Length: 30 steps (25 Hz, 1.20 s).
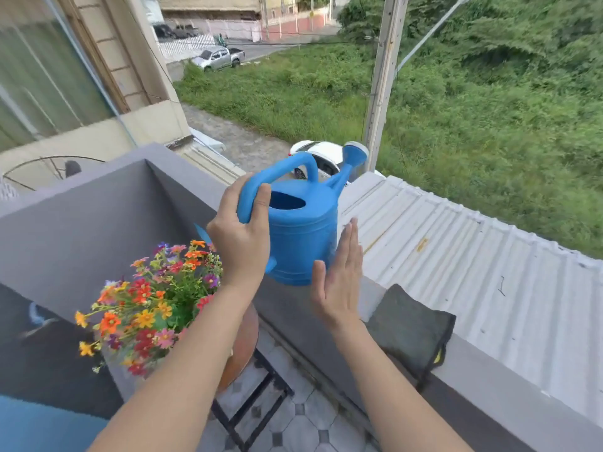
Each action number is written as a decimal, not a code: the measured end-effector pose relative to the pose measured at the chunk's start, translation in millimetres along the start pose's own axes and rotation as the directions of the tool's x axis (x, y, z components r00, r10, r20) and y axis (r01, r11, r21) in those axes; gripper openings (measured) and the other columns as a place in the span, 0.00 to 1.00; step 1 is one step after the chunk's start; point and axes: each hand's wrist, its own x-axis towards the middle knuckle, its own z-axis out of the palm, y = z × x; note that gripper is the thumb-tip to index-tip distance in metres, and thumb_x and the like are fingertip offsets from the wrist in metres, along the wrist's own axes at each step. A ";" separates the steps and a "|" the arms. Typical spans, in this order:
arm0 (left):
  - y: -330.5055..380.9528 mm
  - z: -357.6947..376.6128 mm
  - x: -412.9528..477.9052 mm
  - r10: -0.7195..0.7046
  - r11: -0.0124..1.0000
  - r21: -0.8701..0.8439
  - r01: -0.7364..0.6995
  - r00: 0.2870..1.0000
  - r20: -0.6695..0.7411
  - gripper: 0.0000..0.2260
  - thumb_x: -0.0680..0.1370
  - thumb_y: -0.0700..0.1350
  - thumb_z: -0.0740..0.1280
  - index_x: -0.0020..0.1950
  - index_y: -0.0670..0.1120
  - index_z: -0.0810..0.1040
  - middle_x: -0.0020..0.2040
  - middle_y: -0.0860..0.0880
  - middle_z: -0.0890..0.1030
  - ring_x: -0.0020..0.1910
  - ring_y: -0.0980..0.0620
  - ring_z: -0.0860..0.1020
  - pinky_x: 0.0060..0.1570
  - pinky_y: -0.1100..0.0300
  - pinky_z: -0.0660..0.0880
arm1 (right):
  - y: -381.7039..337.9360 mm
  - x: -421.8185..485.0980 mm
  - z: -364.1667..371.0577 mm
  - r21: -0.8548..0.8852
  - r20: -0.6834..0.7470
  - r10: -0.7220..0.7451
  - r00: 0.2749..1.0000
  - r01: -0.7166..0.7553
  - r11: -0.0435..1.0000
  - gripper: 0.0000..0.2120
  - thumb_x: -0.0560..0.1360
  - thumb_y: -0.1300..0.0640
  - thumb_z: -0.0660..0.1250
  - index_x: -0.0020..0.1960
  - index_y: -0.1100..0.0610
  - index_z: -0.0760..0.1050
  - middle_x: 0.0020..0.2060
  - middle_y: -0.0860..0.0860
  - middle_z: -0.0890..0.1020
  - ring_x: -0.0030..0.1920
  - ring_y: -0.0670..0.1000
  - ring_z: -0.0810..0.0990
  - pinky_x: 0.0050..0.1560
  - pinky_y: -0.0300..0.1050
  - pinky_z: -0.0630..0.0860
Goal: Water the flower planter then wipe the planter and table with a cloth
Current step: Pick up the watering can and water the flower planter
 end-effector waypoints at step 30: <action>42.7 -419.5 68.8 -0.233 0.924 0.338 0.181 0.965 0.122 0.03 0.74 0.49 0.69 0.43 0.57 0.81 0.19 0.56 0.63 0.17 0.55 0.59 0.20 0.67 0.58 | -317.8 -219.6 126.4 0.368 0.462 -0.326 0.825 0.157 0.916 0.38 0.75 0.33 0.46 0.71 0.42 0.24 0.71 0.41 0.24 0.75 0.48 0.31 0.69 0.44 0.28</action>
